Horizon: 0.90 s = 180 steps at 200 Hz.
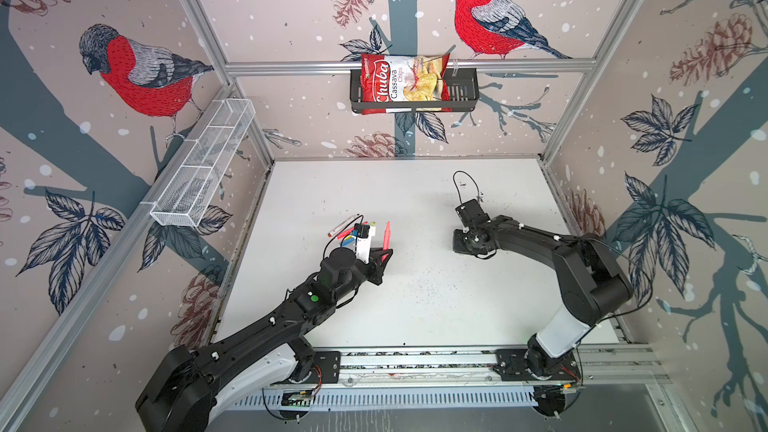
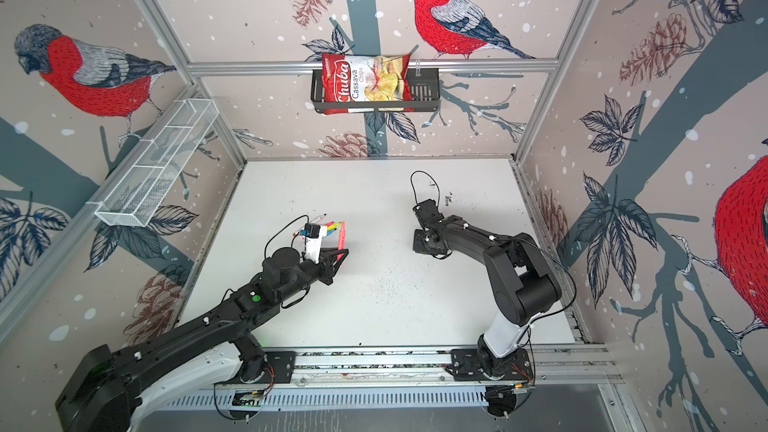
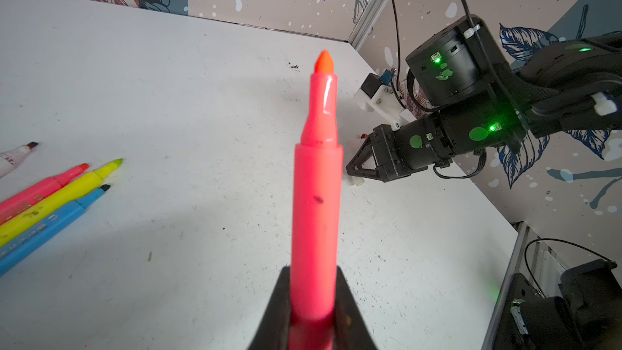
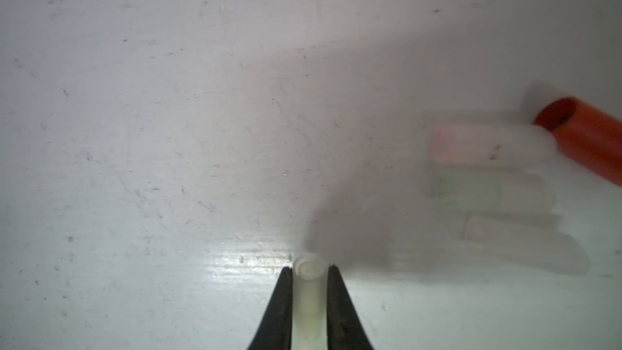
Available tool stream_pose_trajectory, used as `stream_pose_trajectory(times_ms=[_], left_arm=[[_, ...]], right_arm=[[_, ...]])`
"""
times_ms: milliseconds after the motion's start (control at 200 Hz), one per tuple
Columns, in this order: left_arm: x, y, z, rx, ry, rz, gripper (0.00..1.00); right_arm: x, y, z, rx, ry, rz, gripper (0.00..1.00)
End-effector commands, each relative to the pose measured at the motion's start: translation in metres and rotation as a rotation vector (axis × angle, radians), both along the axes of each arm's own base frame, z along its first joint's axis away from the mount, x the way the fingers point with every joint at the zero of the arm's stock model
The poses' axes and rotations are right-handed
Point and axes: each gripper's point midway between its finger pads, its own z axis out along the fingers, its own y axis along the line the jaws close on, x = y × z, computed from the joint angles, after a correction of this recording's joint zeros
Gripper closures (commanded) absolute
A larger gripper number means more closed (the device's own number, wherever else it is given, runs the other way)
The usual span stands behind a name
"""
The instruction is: Insert the pens into the pen caps
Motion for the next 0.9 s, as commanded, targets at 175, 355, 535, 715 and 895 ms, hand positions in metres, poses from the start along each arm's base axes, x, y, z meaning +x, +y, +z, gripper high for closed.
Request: stream_pose_trajectory(times_ms=[175, 355, 535, 715, 895], left_arm=[[0.000, -0.001, 0.005, -0.013, -0.014, -0.008, 1.00], [0.000, -0.002, 0.005, -0.012, -0.013, -0.011, 1.00], [0.001, -0.002, 0.004, -0.014, -0.015, -0.009, 1.00], [0.003, -0.006, 0.004, -0.013, -0.014, -0.019, 1.00], [0.004, -0.008, 0.005, -0.011, -0.017, -0.021, 1.00]], right_arm=[[0.002, -0.001, 0.004, -0.004, -0.015, 0.015, 0.85], [0.004, -0.020, 0.014, -0.036, -0.028, -0.005, 0.85], [-0.008, -0.039, 0.015, -0.070, -0.023, -0.041, 0.85], [-0.025, -0.066, 0.009, -0.095, -0.003, -0.095, 0.84], [-0.035, -0.088, 0.005, -0.103, 0.004, -0.155, 0.82]])
